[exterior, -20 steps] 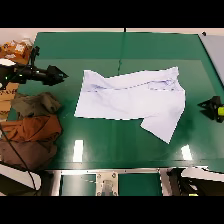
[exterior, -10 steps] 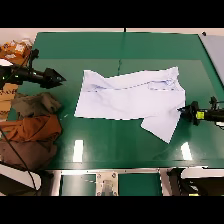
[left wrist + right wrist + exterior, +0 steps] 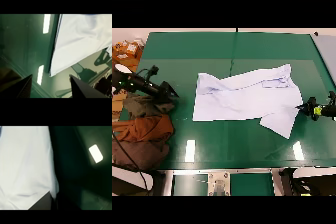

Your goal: Fold the shirts.

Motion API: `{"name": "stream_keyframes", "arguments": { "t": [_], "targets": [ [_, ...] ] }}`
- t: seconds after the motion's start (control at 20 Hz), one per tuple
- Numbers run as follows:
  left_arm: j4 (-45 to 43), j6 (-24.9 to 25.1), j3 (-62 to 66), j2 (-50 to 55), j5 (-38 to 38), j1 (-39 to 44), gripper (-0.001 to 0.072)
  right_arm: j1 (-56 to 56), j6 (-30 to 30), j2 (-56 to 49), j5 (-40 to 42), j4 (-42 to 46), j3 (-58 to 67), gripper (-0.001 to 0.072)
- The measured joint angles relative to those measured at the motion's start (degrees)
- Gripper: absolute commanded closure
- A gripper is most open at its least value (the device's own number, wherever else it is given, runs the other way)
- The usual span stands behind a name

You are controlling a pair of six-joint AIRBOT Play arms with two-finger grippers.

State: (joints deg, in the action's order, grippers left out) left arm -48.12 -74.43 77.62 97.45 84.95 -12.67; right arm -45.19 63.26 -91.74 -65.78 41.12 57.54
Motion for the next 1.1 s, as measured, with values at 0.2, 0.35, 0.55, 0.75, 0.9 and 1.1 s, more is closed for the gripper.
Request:
{"name": "stream_keyframes", "arguments": {
  "t": [0.2,0.35,0.55,0.75,0.9,1.1],
  "targets": [
    [-0.72,-1.86,-11.56,-2.45,-7.58,6.86,0.0176,0.24,-1.05,-0.07,0.09,0.44,0.48,0.0697],
    [1.49,-3.69,-17.14,-3.34,-14.1,12.74,0.0176,0.35,-1.4,-0.07,0.24,0.59,0.61,0.0696],
    [4.66,-4.33,-19.91,-3.65,-19.98,17.94,0.0177,0.48,-1.55,-0.07,0.31,0.68,0.66,0.0696],
    [6.6,-4.57,-20.72,-3.54,-21.94,19.23,0.0415,0.48,-1.75,-0.07,0.37,0.66,0.66,0.0696],
    [4.07,-3.76,-20.85,-3.45,-23.96,19.34,0.0677,0.48,-1.79,-0.07,0.33,0.66,0.66,0.0697],
    [1.92,-2.36,-19.02,-3.69,-24.06,19.34,0.0678,0.57,-1.92,0.7,-1.4,-0.22,1.7,0.0697]
  ]
}}
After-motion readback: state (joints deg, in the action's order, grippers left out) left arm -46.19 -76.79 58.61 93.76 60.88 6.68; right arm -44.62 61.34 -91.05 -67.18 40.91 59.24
